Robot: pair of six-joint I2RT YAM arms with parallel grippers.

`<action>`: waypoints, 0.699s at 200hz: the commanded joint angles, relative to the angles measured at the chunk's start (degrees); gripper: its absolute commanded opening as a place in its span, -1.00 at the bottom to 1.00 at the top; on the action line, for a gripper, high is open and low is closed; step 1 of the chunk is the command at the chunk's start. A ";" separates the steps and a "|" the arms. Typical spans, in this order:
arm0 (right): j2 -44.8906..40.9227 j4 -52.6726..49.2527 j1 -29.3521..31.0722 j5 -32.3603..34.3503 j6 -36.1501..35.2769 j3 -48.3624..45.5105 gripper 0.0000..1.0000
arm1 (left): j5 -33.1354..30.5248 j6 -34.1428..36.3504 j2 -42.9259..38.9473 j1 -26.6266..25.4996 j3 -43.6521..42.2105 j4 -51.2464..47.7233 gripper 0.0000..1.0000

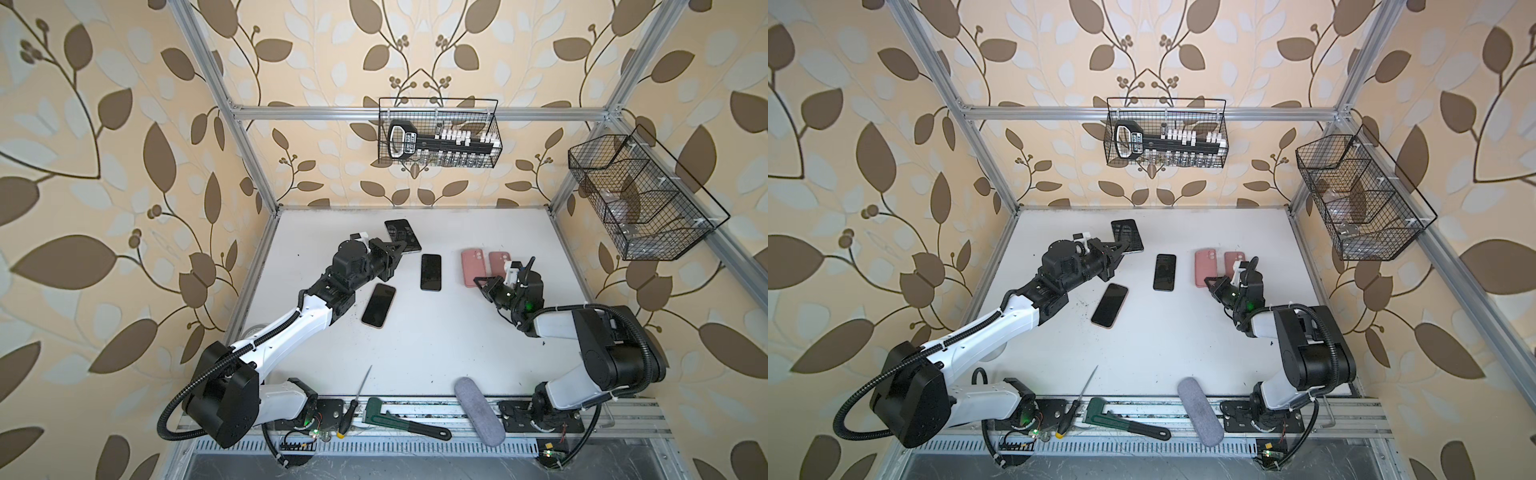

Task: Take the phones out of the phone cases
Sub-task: 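Carry the empty pink case with the right gripper toward the other pink case, then lower the pink case onto the table, open the right gripper and withdraw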

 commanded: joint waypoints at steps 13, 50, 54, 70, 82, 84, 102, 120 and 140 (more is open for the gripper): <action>2.18 0.96 -0.97 1.23 -1.59 -0.42 -0.99 | 2.57 0.59 -0.69 0.95 -0.17 5.96 -1.00; 3.38 0.33 -1.47 2.32 -2.19 -0.46 -0.91 | 3.29 -0.07 -0.51 1.78 -1.31 7.17 -1.00; 3.38 0.19 -1.49 2.57 -2.22 -0.53 -0.89 | 3.31 -0.05 -0.56 1.84 -1.48 7.17 -1.00; 3.13 -0.76 -1.62 3.66 -2.93 -0.69 -0.84 | 3.21 -0.20 -0.95 2.21 -2.01 7.26 -1.00; 2.75 -1.41 -1.73 4.34 -3.34 -0.76 -0.77 | 3.28 -0.27 -1.23 2.48 -2.31 7.15 -1.00; 2.70 -1.50 -1.81 4.43 -3.44 -0.78 -0.76 | 3.24 -0.30 -1.29 2.49 -2.34 7.13 -1.00; 2.13 -1.91 -2.17 5.17 -3.95 -1.11 -0.75 | 3.22 -0.21 -1.85 2.76 -2.67 6.81 -1.00; 1.89 -3.05 -2.32 5.52 -4.73 -0.87 -0.71 | 3.20 -0.13 -2.26 2.98 -2.90 6.58 -1.00; 1.56 -2.68 -2.80 6.29 -4.95 -1.67 -0.70 | 3.20 0.00 -2.44 2.96 -2.92 6.19 -1.00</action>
